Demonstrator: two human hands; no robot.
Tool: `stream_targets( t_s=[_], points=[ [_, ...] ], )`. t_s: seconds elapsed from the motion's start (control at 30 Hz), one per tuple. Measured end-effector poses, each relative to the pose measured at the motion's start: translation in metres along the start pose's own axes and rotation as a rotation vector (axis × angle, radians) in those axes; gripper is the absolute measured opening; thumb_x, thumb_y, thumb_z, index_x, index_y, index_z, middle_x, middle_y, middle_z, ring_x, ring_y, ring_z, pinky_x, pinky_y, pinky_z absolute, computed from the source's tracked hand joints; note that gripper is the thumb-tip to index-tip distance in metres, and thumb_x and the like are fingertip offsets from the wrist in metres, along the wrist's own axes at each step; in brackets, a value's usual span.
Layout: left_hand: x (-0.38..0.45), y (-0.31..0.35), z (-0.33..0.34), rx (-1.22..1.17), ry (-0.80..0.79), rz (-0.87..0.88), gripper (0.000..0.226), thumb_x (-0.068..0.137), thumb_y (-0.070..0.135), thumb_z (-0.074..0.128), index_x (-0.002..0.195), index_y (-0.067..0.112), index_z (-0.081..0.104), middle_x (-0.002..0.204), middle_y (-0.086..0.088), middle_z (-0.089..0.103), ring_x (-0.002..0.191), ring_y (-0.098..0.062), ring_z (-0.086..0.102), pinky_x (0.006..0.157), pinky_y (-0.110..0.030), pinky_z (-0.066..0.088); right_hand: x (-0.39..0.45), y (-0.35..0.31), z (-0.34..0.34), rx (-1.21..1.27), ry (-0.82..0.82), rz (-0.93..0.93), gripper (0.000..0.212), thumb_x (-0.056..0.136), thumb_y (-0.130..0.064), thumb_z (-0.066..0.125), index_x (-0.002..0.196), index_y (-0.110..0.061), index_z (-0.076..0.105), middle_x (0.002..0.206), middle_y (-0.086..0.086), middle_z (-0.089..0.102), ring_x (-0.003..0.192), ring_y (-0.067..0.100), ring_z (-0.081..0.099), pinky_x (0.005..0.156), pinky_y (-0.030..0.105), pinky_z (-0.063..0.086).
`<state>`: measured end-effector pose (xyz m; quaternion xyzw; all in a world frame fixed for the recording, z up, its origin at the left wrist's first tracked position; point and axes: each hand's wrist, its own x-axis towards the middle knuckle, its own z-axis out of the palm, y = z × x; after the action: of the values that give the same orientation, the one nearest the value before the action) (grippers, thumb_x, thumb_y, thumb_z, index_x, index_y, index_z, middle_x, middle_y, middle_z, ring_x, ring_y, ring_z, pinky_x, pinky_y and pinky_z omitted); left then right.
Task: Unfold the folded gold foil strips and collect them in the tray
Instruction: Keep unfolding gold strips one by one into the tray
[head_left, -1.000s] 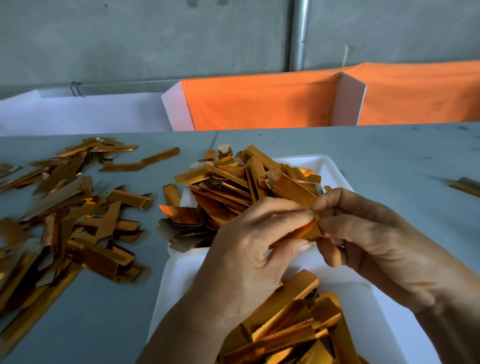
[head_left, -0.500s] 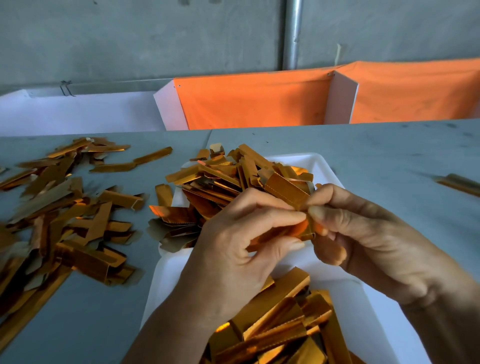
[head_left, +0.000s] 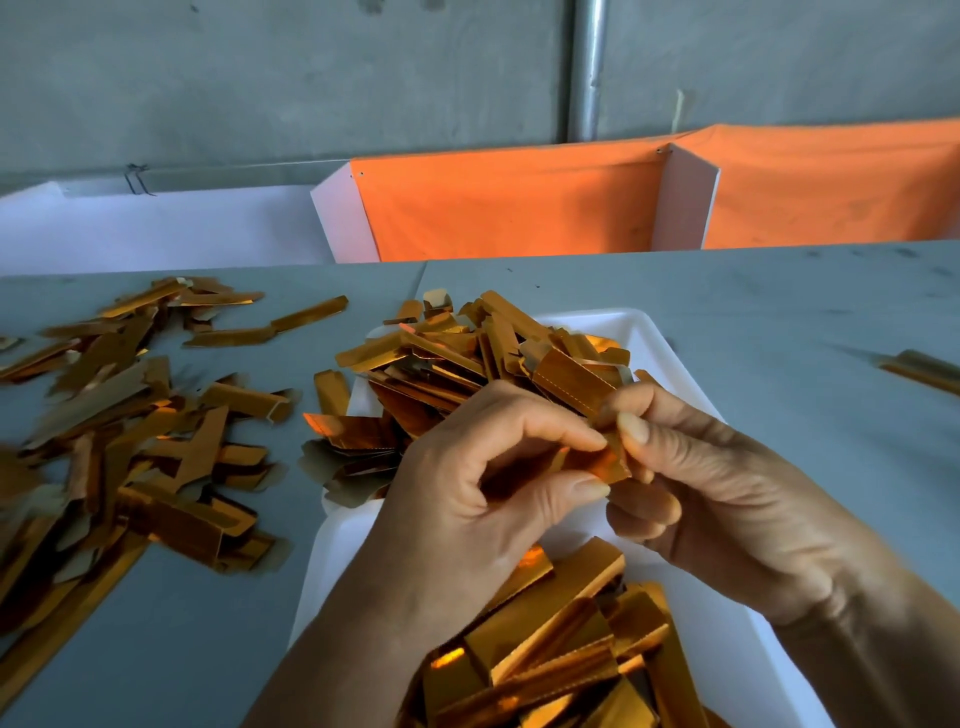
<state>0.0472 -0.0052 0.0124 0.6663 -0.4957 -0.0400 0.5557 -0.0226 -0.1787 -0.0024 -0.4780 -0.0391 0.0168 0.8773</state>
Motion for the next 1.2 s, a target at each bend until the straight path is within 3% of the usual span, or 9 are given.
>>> stream_targets(
  t_s=[0.27,0.5,0.67,0.77,0.87,0.93,1.03,1.13,1.2],
  points=[
    [0.001,0.001,0.001,0.035,0.013,0.077,0.016,0.082,0.020,0.064,0.095,0.011,0.067,0.102,-0.001,0.060,0.101,-0.017,0.061,0.084,-0.022,0.050,-0.001,-0.002,0.000,-0.048,-0.042,0.002,0.025,0.069,-0.025,0.083,0.080,-0.014,0.064,0.057,-0.002,0.049,0.038,0.005,0.046,0.043,0.018,0.039],
    [0.000,-0.003,0.001,-0.034,-0.026,-0.031,0.018,0.082,0.023,0.065,0.098,0.016,0.064,0.104,0.004,0.058,0.101,-0.019,0.063,0.083,-0.023,0.052,0.001,0.002,-0.005,-0.015,-0.034,0.058,0.023,0.071,-0.026,0.082,0.082,-0.013,0.065,0.058,0.000,0.050,0.042,0.008,0.049,0.045,0.020,0.043],
    [-0.004,-0.007,0.002,0.013,-0.108,-0.199,0.024,0.079,0.027,0.073,0.094,0.030,0.054,0.106,0.010,0.059,0.101,-0.005,0.064,0.083,-0.027,0.054,0.000,-0.003,-0.008,-0.201,-0.012,0.145,0.023,0.072,-0.024,0.082,0.081,-0.011,0.066,0.063,0.004,0.053,0.047,0.012,0.051,0.047,0.019,0.045],
    [-0.004,-0.008,0.001,0.063,-0.195,-0.303,0.027,0.077,0.033,0.075,0.091,0.037,0.052,0.103,0.010,0.064,0.095,0.000,0.064,0.079,-0.023,0.054,-0.003,-0.006,-0.008,-0.340,0.027,0.252,0.017,0.077,-0.024,0.079,0.082,-0.013,0.067,0.065,0.004,0.055,0.050,0.014,0.052,0.049,0.021,0.046],
    [-0.005,-0.010,-0.003,0.117,-0.281,-0.405,0.027,0.073,0.044,0.076,0.090,0.038,0.055,0.096,0.011,0.067,0.089,-0.001,0.065,0.077,-0.028,0.056,-0.004,-0.008,-0.007,-0.540,0.037,0.379,0.019,0.076,-0.032,0.074,0.083,-0.016,0.068,0.069,0.005,0.060,0.056,0.015,0.059,0.052,0.022,0.048],
    [-0.006,-0.009,-0.005,0.147,-0.303,-0.424,0.029,0.072,0.057,0.071,0.085,0.033,0.060,0.086,0.013,0.067,0.080,0.000,0.064,0.072,-0.024,0.055,-0.005,-0.008,-0.004,-0.663,0.055,0.409,0.017,0.075,-0.034,0.070,0.081,-0.019,0.069,0.069,0.004,0.063,0.058,0.016,0.062,0.053,0.022,0.049],
    [-0.006,-0.011,-0.002,0.333,-0.143,-0.372,0.044,0.074,0.068,0.052,0.068,0.024,0.057,0.067,0.008,0.058,0.059,-0.002,0.055,0.054,-0.019,0.045,-0.004,-0.008,0.000,-0.704,0.201,0.255,0.009,0.077,-0.028,0.066,0.076,-0.020,0.070,0.064,0.004,0.063,0.055,0.018,0.061,0.051,0.021,0.048],
    [-0.003,-0.016,-0.004,0.479,0.319,-0.394,0.040,0.080,0.061,0.041,0.068,0.025,0.053,0.064,0.005,0.059,0.064,-0.005,0.056,0.056,-0.018,0.045,0.002,-0.003,0.005,-0.783,0.392,-0.057,0.016,0.086,-0.016,0.062,0.073,-0.021,0.070,0.064,0.003,0.066,0.060,0.017,0.065,0.056,0.021,0.049],
    [-0.002,-0.021,-0.012,0.509,0.657,-0.341,0.039,0.088,0.054,0.039,0.074,0.021,0.056,0.067,0.005,0.060,0.062,-0.005,0.055,0.055,-0.014,0.045,0.010,0.001,0.013,-0.905,0.429,-0.162,0.013,0.087,-0.021,0.062,0.078,-0.027,0.070,0.074,-0.004,0.071,0.071,0.008,0.067,0.066,0.022,0.050]
  ],
)
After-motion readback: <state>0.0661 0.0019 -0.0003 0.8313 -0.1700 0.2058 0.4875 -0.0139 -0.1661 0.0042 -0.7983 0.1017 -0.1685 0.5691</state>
